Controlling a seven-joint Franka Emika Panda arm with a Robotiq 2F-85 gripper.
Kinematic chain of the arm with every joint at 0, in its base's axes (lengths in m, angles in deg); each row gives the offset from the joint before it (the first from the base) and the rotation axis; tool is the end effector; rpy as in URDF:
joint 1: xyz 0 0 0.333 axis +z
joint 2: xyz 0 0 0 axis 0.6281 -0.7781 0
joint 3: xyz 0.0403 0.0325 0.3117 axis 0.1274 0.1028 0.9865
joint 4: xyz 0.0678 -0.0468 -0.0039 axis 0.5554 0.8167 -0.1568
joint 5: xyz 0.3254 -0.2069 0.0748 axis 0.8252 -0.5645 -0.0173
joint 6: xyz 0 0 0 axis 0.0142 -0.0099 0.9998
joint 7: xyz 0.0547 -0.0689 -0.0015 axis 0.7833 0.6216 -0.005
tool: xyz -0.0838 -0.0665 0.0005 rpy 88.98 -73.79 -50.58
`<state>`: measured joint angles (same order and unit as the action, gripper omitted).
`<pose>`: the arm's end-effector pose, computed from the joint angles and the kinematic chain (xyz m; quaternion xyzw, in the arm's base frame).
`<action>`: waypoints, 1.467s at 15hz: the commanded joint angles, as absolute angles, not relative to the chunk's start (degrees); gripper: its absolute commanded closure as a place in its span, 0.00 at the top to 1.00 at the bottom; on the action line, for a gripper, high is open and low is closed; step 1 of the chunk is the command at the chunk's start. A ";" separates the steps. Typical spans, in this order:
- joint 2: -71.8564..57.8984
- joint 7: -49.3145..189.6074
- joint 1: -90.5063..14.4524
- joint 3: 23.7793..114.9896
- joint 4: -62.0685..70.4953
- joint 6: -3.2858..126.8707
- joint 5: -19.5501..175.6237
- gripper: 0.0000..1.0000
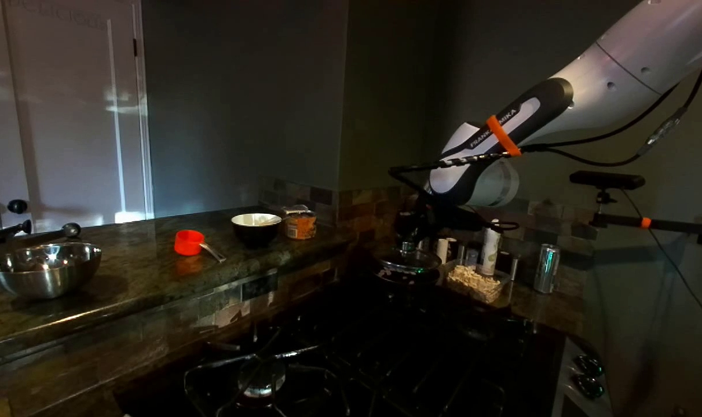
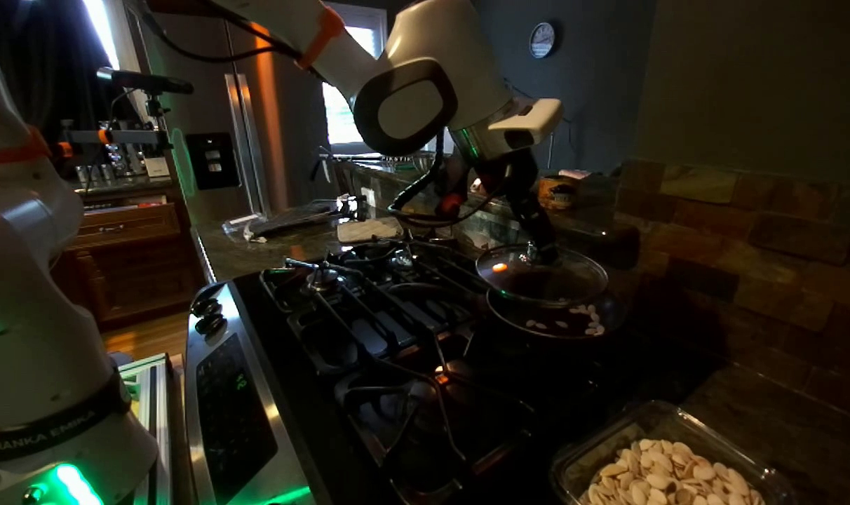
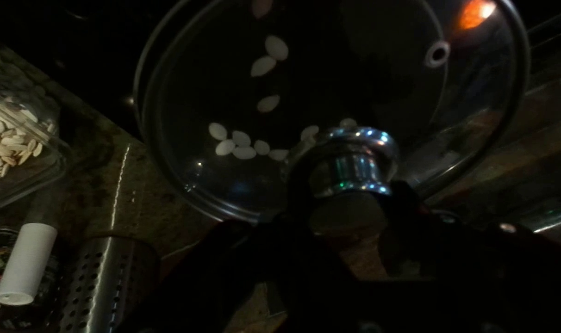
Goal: Put the lid on the pan
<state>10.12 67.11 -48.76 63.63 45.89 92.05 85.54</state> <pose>0.5118 -0.1867 0.3998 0.9269 -0.2597 0.2709 0.0067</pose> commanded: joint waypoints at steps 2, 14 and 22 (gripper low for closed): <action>7.07 66.07 -49.56 62.76 42.64 92.34 85.02 0.23; 2.97 66.73 -49.26 62.92 39.99 92.56 86.60 0.23; 2.12 66.86 -49.30 63.39 39.59 92.93 87.58 0.23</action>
<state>2.90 66.97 -49.31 63.18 40.59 92.08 85.79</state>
